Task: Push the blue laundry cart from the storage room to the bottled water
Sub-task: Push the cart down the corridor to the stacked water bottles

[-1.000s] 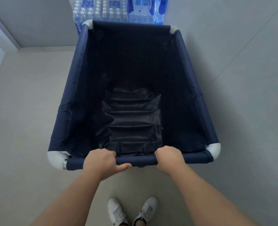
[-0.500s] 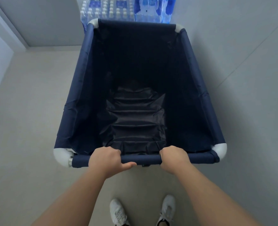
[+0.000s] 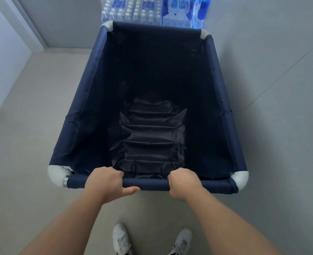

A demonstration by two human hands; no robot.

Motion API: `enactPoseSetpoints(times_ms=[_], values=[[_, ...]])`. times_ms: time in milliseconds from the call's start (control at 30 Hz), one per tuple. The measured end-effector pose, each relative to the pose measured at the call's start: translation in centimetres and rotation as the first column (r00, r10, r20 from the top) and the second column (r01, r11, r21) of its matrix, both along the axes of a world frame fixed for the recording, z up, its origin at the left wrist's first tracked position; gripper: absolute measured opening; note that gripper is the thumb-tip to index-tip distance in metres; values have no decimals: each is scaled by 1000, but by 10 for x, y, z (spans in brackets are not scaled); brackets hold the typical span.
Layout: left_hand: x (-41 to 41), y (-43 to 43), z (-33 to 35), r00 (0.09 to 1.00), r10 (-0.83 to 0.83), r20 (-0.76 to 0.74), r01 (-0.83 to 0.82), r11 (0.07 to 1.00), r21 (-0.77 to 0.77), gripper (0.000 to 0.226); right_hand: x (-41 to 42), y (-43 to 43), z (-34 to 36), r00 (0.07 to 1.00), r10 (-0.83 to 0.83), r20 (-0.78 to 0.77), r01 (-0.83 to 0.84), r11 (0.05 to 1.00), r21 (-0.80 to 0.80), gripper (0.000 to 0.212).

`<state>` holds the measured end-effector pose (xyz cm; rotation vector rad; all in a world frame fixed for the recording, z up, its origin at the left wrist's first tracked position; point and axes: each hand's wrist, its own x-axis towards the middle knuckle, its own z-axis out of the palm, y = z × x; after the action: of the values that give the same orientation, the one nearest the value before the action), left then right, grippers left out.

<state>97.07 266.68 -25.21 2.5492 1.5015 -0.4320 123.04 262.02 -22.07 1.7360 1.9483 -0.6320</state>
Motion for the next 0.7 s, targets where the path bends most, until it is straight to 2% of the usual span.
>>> enactPoseSetpoints(times_ms=[133,267,533,700], values=[[19,-16,-2,999,23,38,-24,1000,19,82,21,-4,2,1000,10,14,-10,1000,-2,22],[34,-26,-4,998,17,66,-20,999,46,91,37,-8,3,1000,2,11,-2,1000,-18,24],[45,-30,-1,999,-42,12,42,998,43,90,45,-30,0,1000,-29,3,29,999,-39,25],[68,-37,-2,997,-58,42,56,998,38,88,66,-41,3,998,-47,28,48,998,-33,25]])
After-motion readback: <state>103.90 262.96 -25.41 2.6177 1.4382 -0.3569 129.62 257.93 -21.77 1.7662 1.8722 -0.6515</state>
